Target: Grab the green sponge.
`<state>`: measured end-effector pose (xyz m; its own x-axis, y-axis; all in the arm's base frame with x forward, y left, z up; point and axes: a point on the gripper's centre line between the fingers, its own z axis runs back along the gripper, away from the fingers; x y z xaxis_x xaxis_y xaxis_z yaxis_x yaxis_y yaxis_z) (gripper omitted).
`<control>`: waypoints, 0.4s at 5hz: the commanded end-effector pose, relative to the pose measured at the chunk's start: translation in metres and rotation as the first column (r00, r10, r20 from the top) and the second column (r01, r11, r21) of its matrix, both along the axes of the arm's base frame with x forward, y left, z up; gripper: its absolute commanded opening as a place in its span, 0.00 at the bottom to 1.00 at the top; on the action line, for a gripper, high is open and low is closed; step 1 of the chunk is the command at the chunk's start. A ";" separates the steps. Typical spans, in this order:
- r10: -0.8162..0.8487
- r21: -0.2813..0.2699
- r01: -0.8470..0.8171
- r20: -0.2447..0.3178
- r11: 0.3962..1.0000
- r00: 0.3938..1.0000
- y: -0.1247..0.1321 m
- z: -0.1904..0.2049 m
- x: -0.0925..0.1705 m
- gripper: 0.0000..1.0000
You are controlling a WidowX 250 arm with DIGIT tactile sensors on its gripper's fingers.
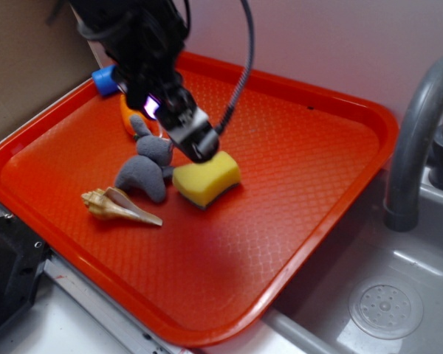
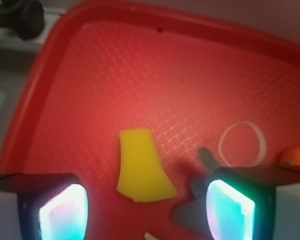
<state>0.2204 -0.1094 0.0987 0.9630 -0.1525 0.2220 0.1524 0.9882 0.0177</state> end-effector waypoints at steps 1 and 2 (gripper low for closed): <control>-0.055 0.020 0.056 -0.055 0.998 0.997 -0.006 -0.049 0.007 1.00; -0.123 0.002 0.124 -0.077 0.992 0.989 -0.014 -0.062 0.006 1.00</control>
